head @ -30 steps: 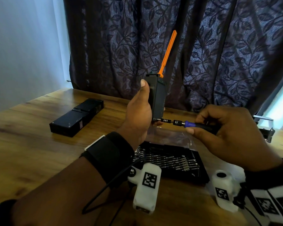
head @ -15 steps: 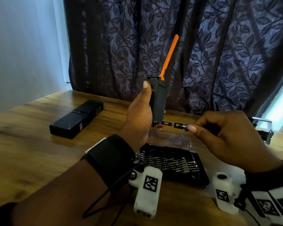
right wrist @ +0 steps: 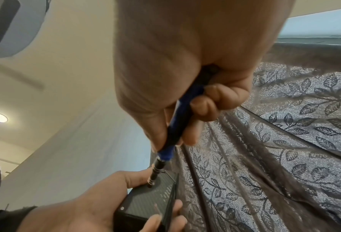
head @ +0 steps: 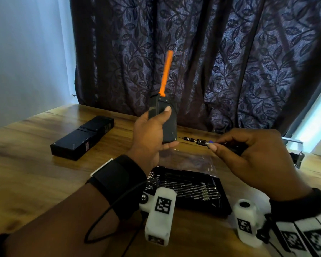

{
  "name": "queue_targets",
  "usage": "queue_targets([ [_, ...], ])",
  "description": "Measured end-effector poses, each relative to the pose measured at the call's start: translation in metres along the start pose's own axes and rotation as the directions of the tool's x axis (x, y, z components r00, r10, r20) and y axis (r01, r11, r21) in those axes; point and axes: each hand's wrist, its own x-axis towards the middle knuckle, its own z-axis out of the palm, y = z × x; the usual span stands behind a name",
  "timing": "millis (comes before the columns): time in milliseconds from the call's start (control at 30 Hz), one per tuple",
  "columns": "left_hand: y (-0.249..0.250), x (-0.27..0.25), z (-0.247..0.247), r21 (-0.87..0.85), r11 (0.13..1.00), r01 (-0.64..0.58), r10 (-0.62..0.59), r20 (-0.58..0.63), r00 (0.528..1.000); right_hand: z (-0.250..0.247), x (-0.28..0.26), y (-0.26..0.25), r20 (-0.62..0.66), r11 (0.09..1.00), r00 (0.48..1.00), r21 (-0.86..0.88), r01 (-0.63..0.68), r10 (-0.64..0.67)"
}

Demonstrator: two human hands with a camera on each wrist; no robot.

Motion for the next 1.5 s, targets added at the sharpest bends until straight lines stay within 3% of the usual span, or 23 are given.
queue_targets([
  [233, 0.0036, 0.0028, -0.0005, -0.121, 0.993, 0.013, -0.013, 0.002, 1.0, -0.0002, 0.0004, -0.0008, -0.028, 0.998, 0.999, -0.052, -0.037, 0.035],
  [467, 0.0032, 0.0042, -0.0013, -0.115, 0.993, 0.006, -0.005, 0.013, 1.0, -0.0012, -0.0004, -0.0047, -0.067, 0.998, 0.997, -0.042, -0.047, 0.044],
  [1500, 0.0041, 0.003, -0.002, -0.106, 0.994, -0.006, 0.008, 0.014, 1.0, -0.0024, 0.0006, -0.005, -0.015, 0.996, 0.996, 0.027, -0.087, 0.087],
])
